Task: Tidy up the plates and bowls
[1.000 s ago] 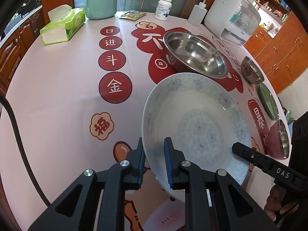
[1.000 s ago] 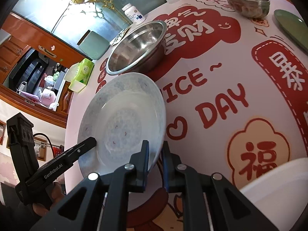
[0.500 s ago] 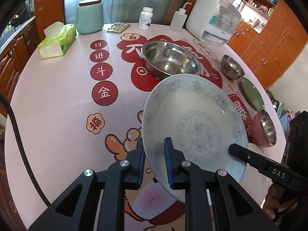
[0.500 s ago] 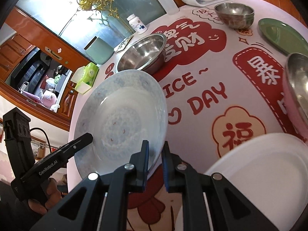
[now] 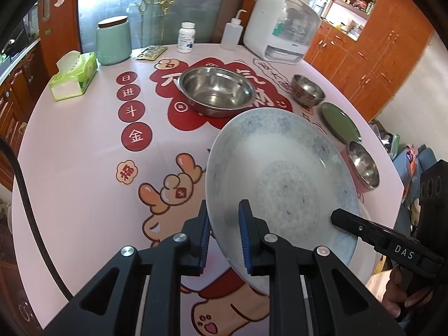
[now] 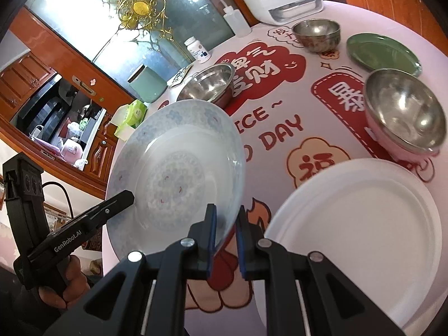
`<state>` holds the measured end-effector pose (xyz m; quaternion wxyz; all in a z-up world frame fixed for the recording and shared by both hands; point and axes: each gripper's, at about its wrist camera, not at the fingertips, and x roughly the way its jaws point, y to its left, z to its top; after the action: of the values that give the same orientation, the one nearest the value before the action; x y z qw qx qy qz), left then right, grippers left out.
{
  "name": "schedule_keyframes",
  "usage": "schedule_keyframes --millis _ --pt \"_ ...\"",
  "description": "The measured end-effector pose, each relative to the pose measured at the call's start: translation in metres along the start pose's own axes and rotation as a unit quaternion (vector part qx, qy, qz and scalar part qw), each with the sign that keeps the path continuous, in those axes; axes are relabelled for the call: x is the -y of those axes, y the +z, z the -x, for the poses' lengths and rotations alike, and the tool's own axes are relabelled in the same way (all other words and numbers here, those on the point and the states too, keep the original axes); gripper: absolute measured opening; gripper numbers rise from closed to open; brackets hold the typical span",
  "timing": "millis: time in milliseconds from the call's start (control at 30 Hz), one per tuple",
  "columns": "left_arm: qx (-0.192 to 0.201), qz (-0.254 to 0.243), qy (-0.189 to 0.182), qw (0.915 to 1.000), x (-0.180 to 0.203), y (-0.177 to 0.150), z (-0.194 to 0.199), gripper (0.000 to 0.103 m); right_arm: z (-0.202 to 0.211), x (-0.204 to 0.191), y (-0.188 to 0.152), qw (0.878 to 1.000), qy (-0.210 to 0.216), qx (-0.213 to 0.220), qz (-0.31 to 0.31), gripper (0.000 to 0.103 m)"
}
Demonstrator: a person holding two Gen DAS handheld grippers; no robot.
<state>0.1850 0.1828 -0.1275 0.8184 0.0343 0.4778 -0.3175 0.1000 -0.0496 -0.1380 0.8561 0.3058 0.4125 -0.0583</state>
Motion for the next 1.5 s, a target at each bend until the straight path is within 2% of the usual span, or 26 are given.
schedule_keyframes --millis 500,800,933,1233,1500 --pt "-0.006 -0.049 -0.034 0.9982 0.04 -0.028 0.015 0.017 0.046 0.021 -0.04 0.999 -0.021 0.026 -0.027 0.012" --pt "-0.033 -0.083 -0.037 0.9953 0.072 -0.041 0.011 0.017 0.058 0.05 -0.056 0.999 -0.021 0.021 -0.035 0.012" --pt "-0.041 -0.092 -0.027 0.9946 0.091 -0.045 0.007 0.017 0.064 0.066 -0.055 0.999 -0.014 0.015 -0.035 0.012" --pt "-0.058 -0.067 0.005 0.9961 0.131 -0.057 -0.01 0.017 0.074 0.105 -0.04 1.0 0.002 -0.009 -0.015 0.012" --pt "-0.068 -0.033 0.023 0.9969 0.158 -0.069 -0.023 0.017 0.076 0.133 -0.028 0.999 0.01 -0.05 0.01 0.012"
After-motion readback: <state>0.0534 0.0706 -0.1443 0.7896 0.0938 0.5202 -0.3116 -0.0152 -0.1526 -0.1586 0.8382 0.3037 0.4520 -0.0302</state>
